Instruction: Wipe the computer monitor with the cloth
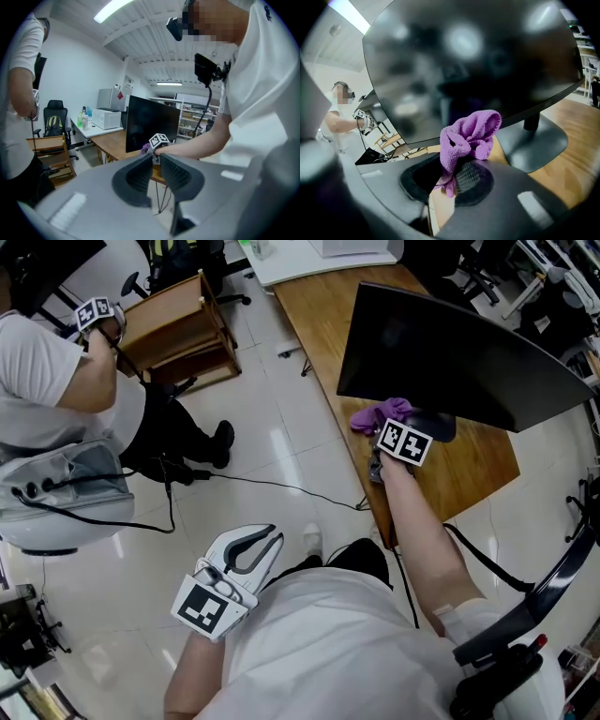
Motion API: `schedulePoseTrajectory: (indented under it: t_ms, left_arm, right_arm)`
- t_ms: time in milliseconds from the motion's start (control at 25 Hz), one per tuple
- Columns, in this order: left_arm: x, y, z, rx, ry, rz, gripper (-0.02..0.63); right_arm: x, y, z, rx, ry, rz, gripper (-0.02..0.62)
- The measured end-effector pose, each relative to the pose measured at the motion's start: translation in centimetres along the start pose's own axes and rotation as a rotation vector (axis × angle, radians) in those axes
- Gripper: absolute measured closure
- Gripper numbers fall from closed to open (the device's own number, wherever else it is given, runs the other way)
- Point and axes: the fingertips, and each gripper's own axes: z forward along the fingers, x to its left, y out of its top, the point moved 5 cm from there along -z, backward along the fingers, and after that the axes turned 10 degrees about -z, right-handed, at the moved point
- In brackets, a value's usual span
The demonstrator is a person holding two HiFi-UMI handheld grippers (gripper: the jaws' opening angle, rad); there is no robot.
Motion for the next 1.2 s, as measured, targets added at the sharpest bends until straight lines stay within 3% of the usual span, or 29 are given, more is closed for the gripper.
schedulePoseTrajectory:
  t_ms: [720, 1200]
  left_arm:
    - [1.0, -0.6, -2.6, -0.034, 0.075, -0.024, 0.532]
    - [1.4, -0.3, -2.4, -0.077, 0.047, -0.003, 0.532]
  right_arm:
    - [9.4, 0.7, 2.9, 0.056, 0.182, -0.166, 0.537]
    - [12.5, 5.3, 0.4, 0.002, 0.233, -0.307, 0.535]
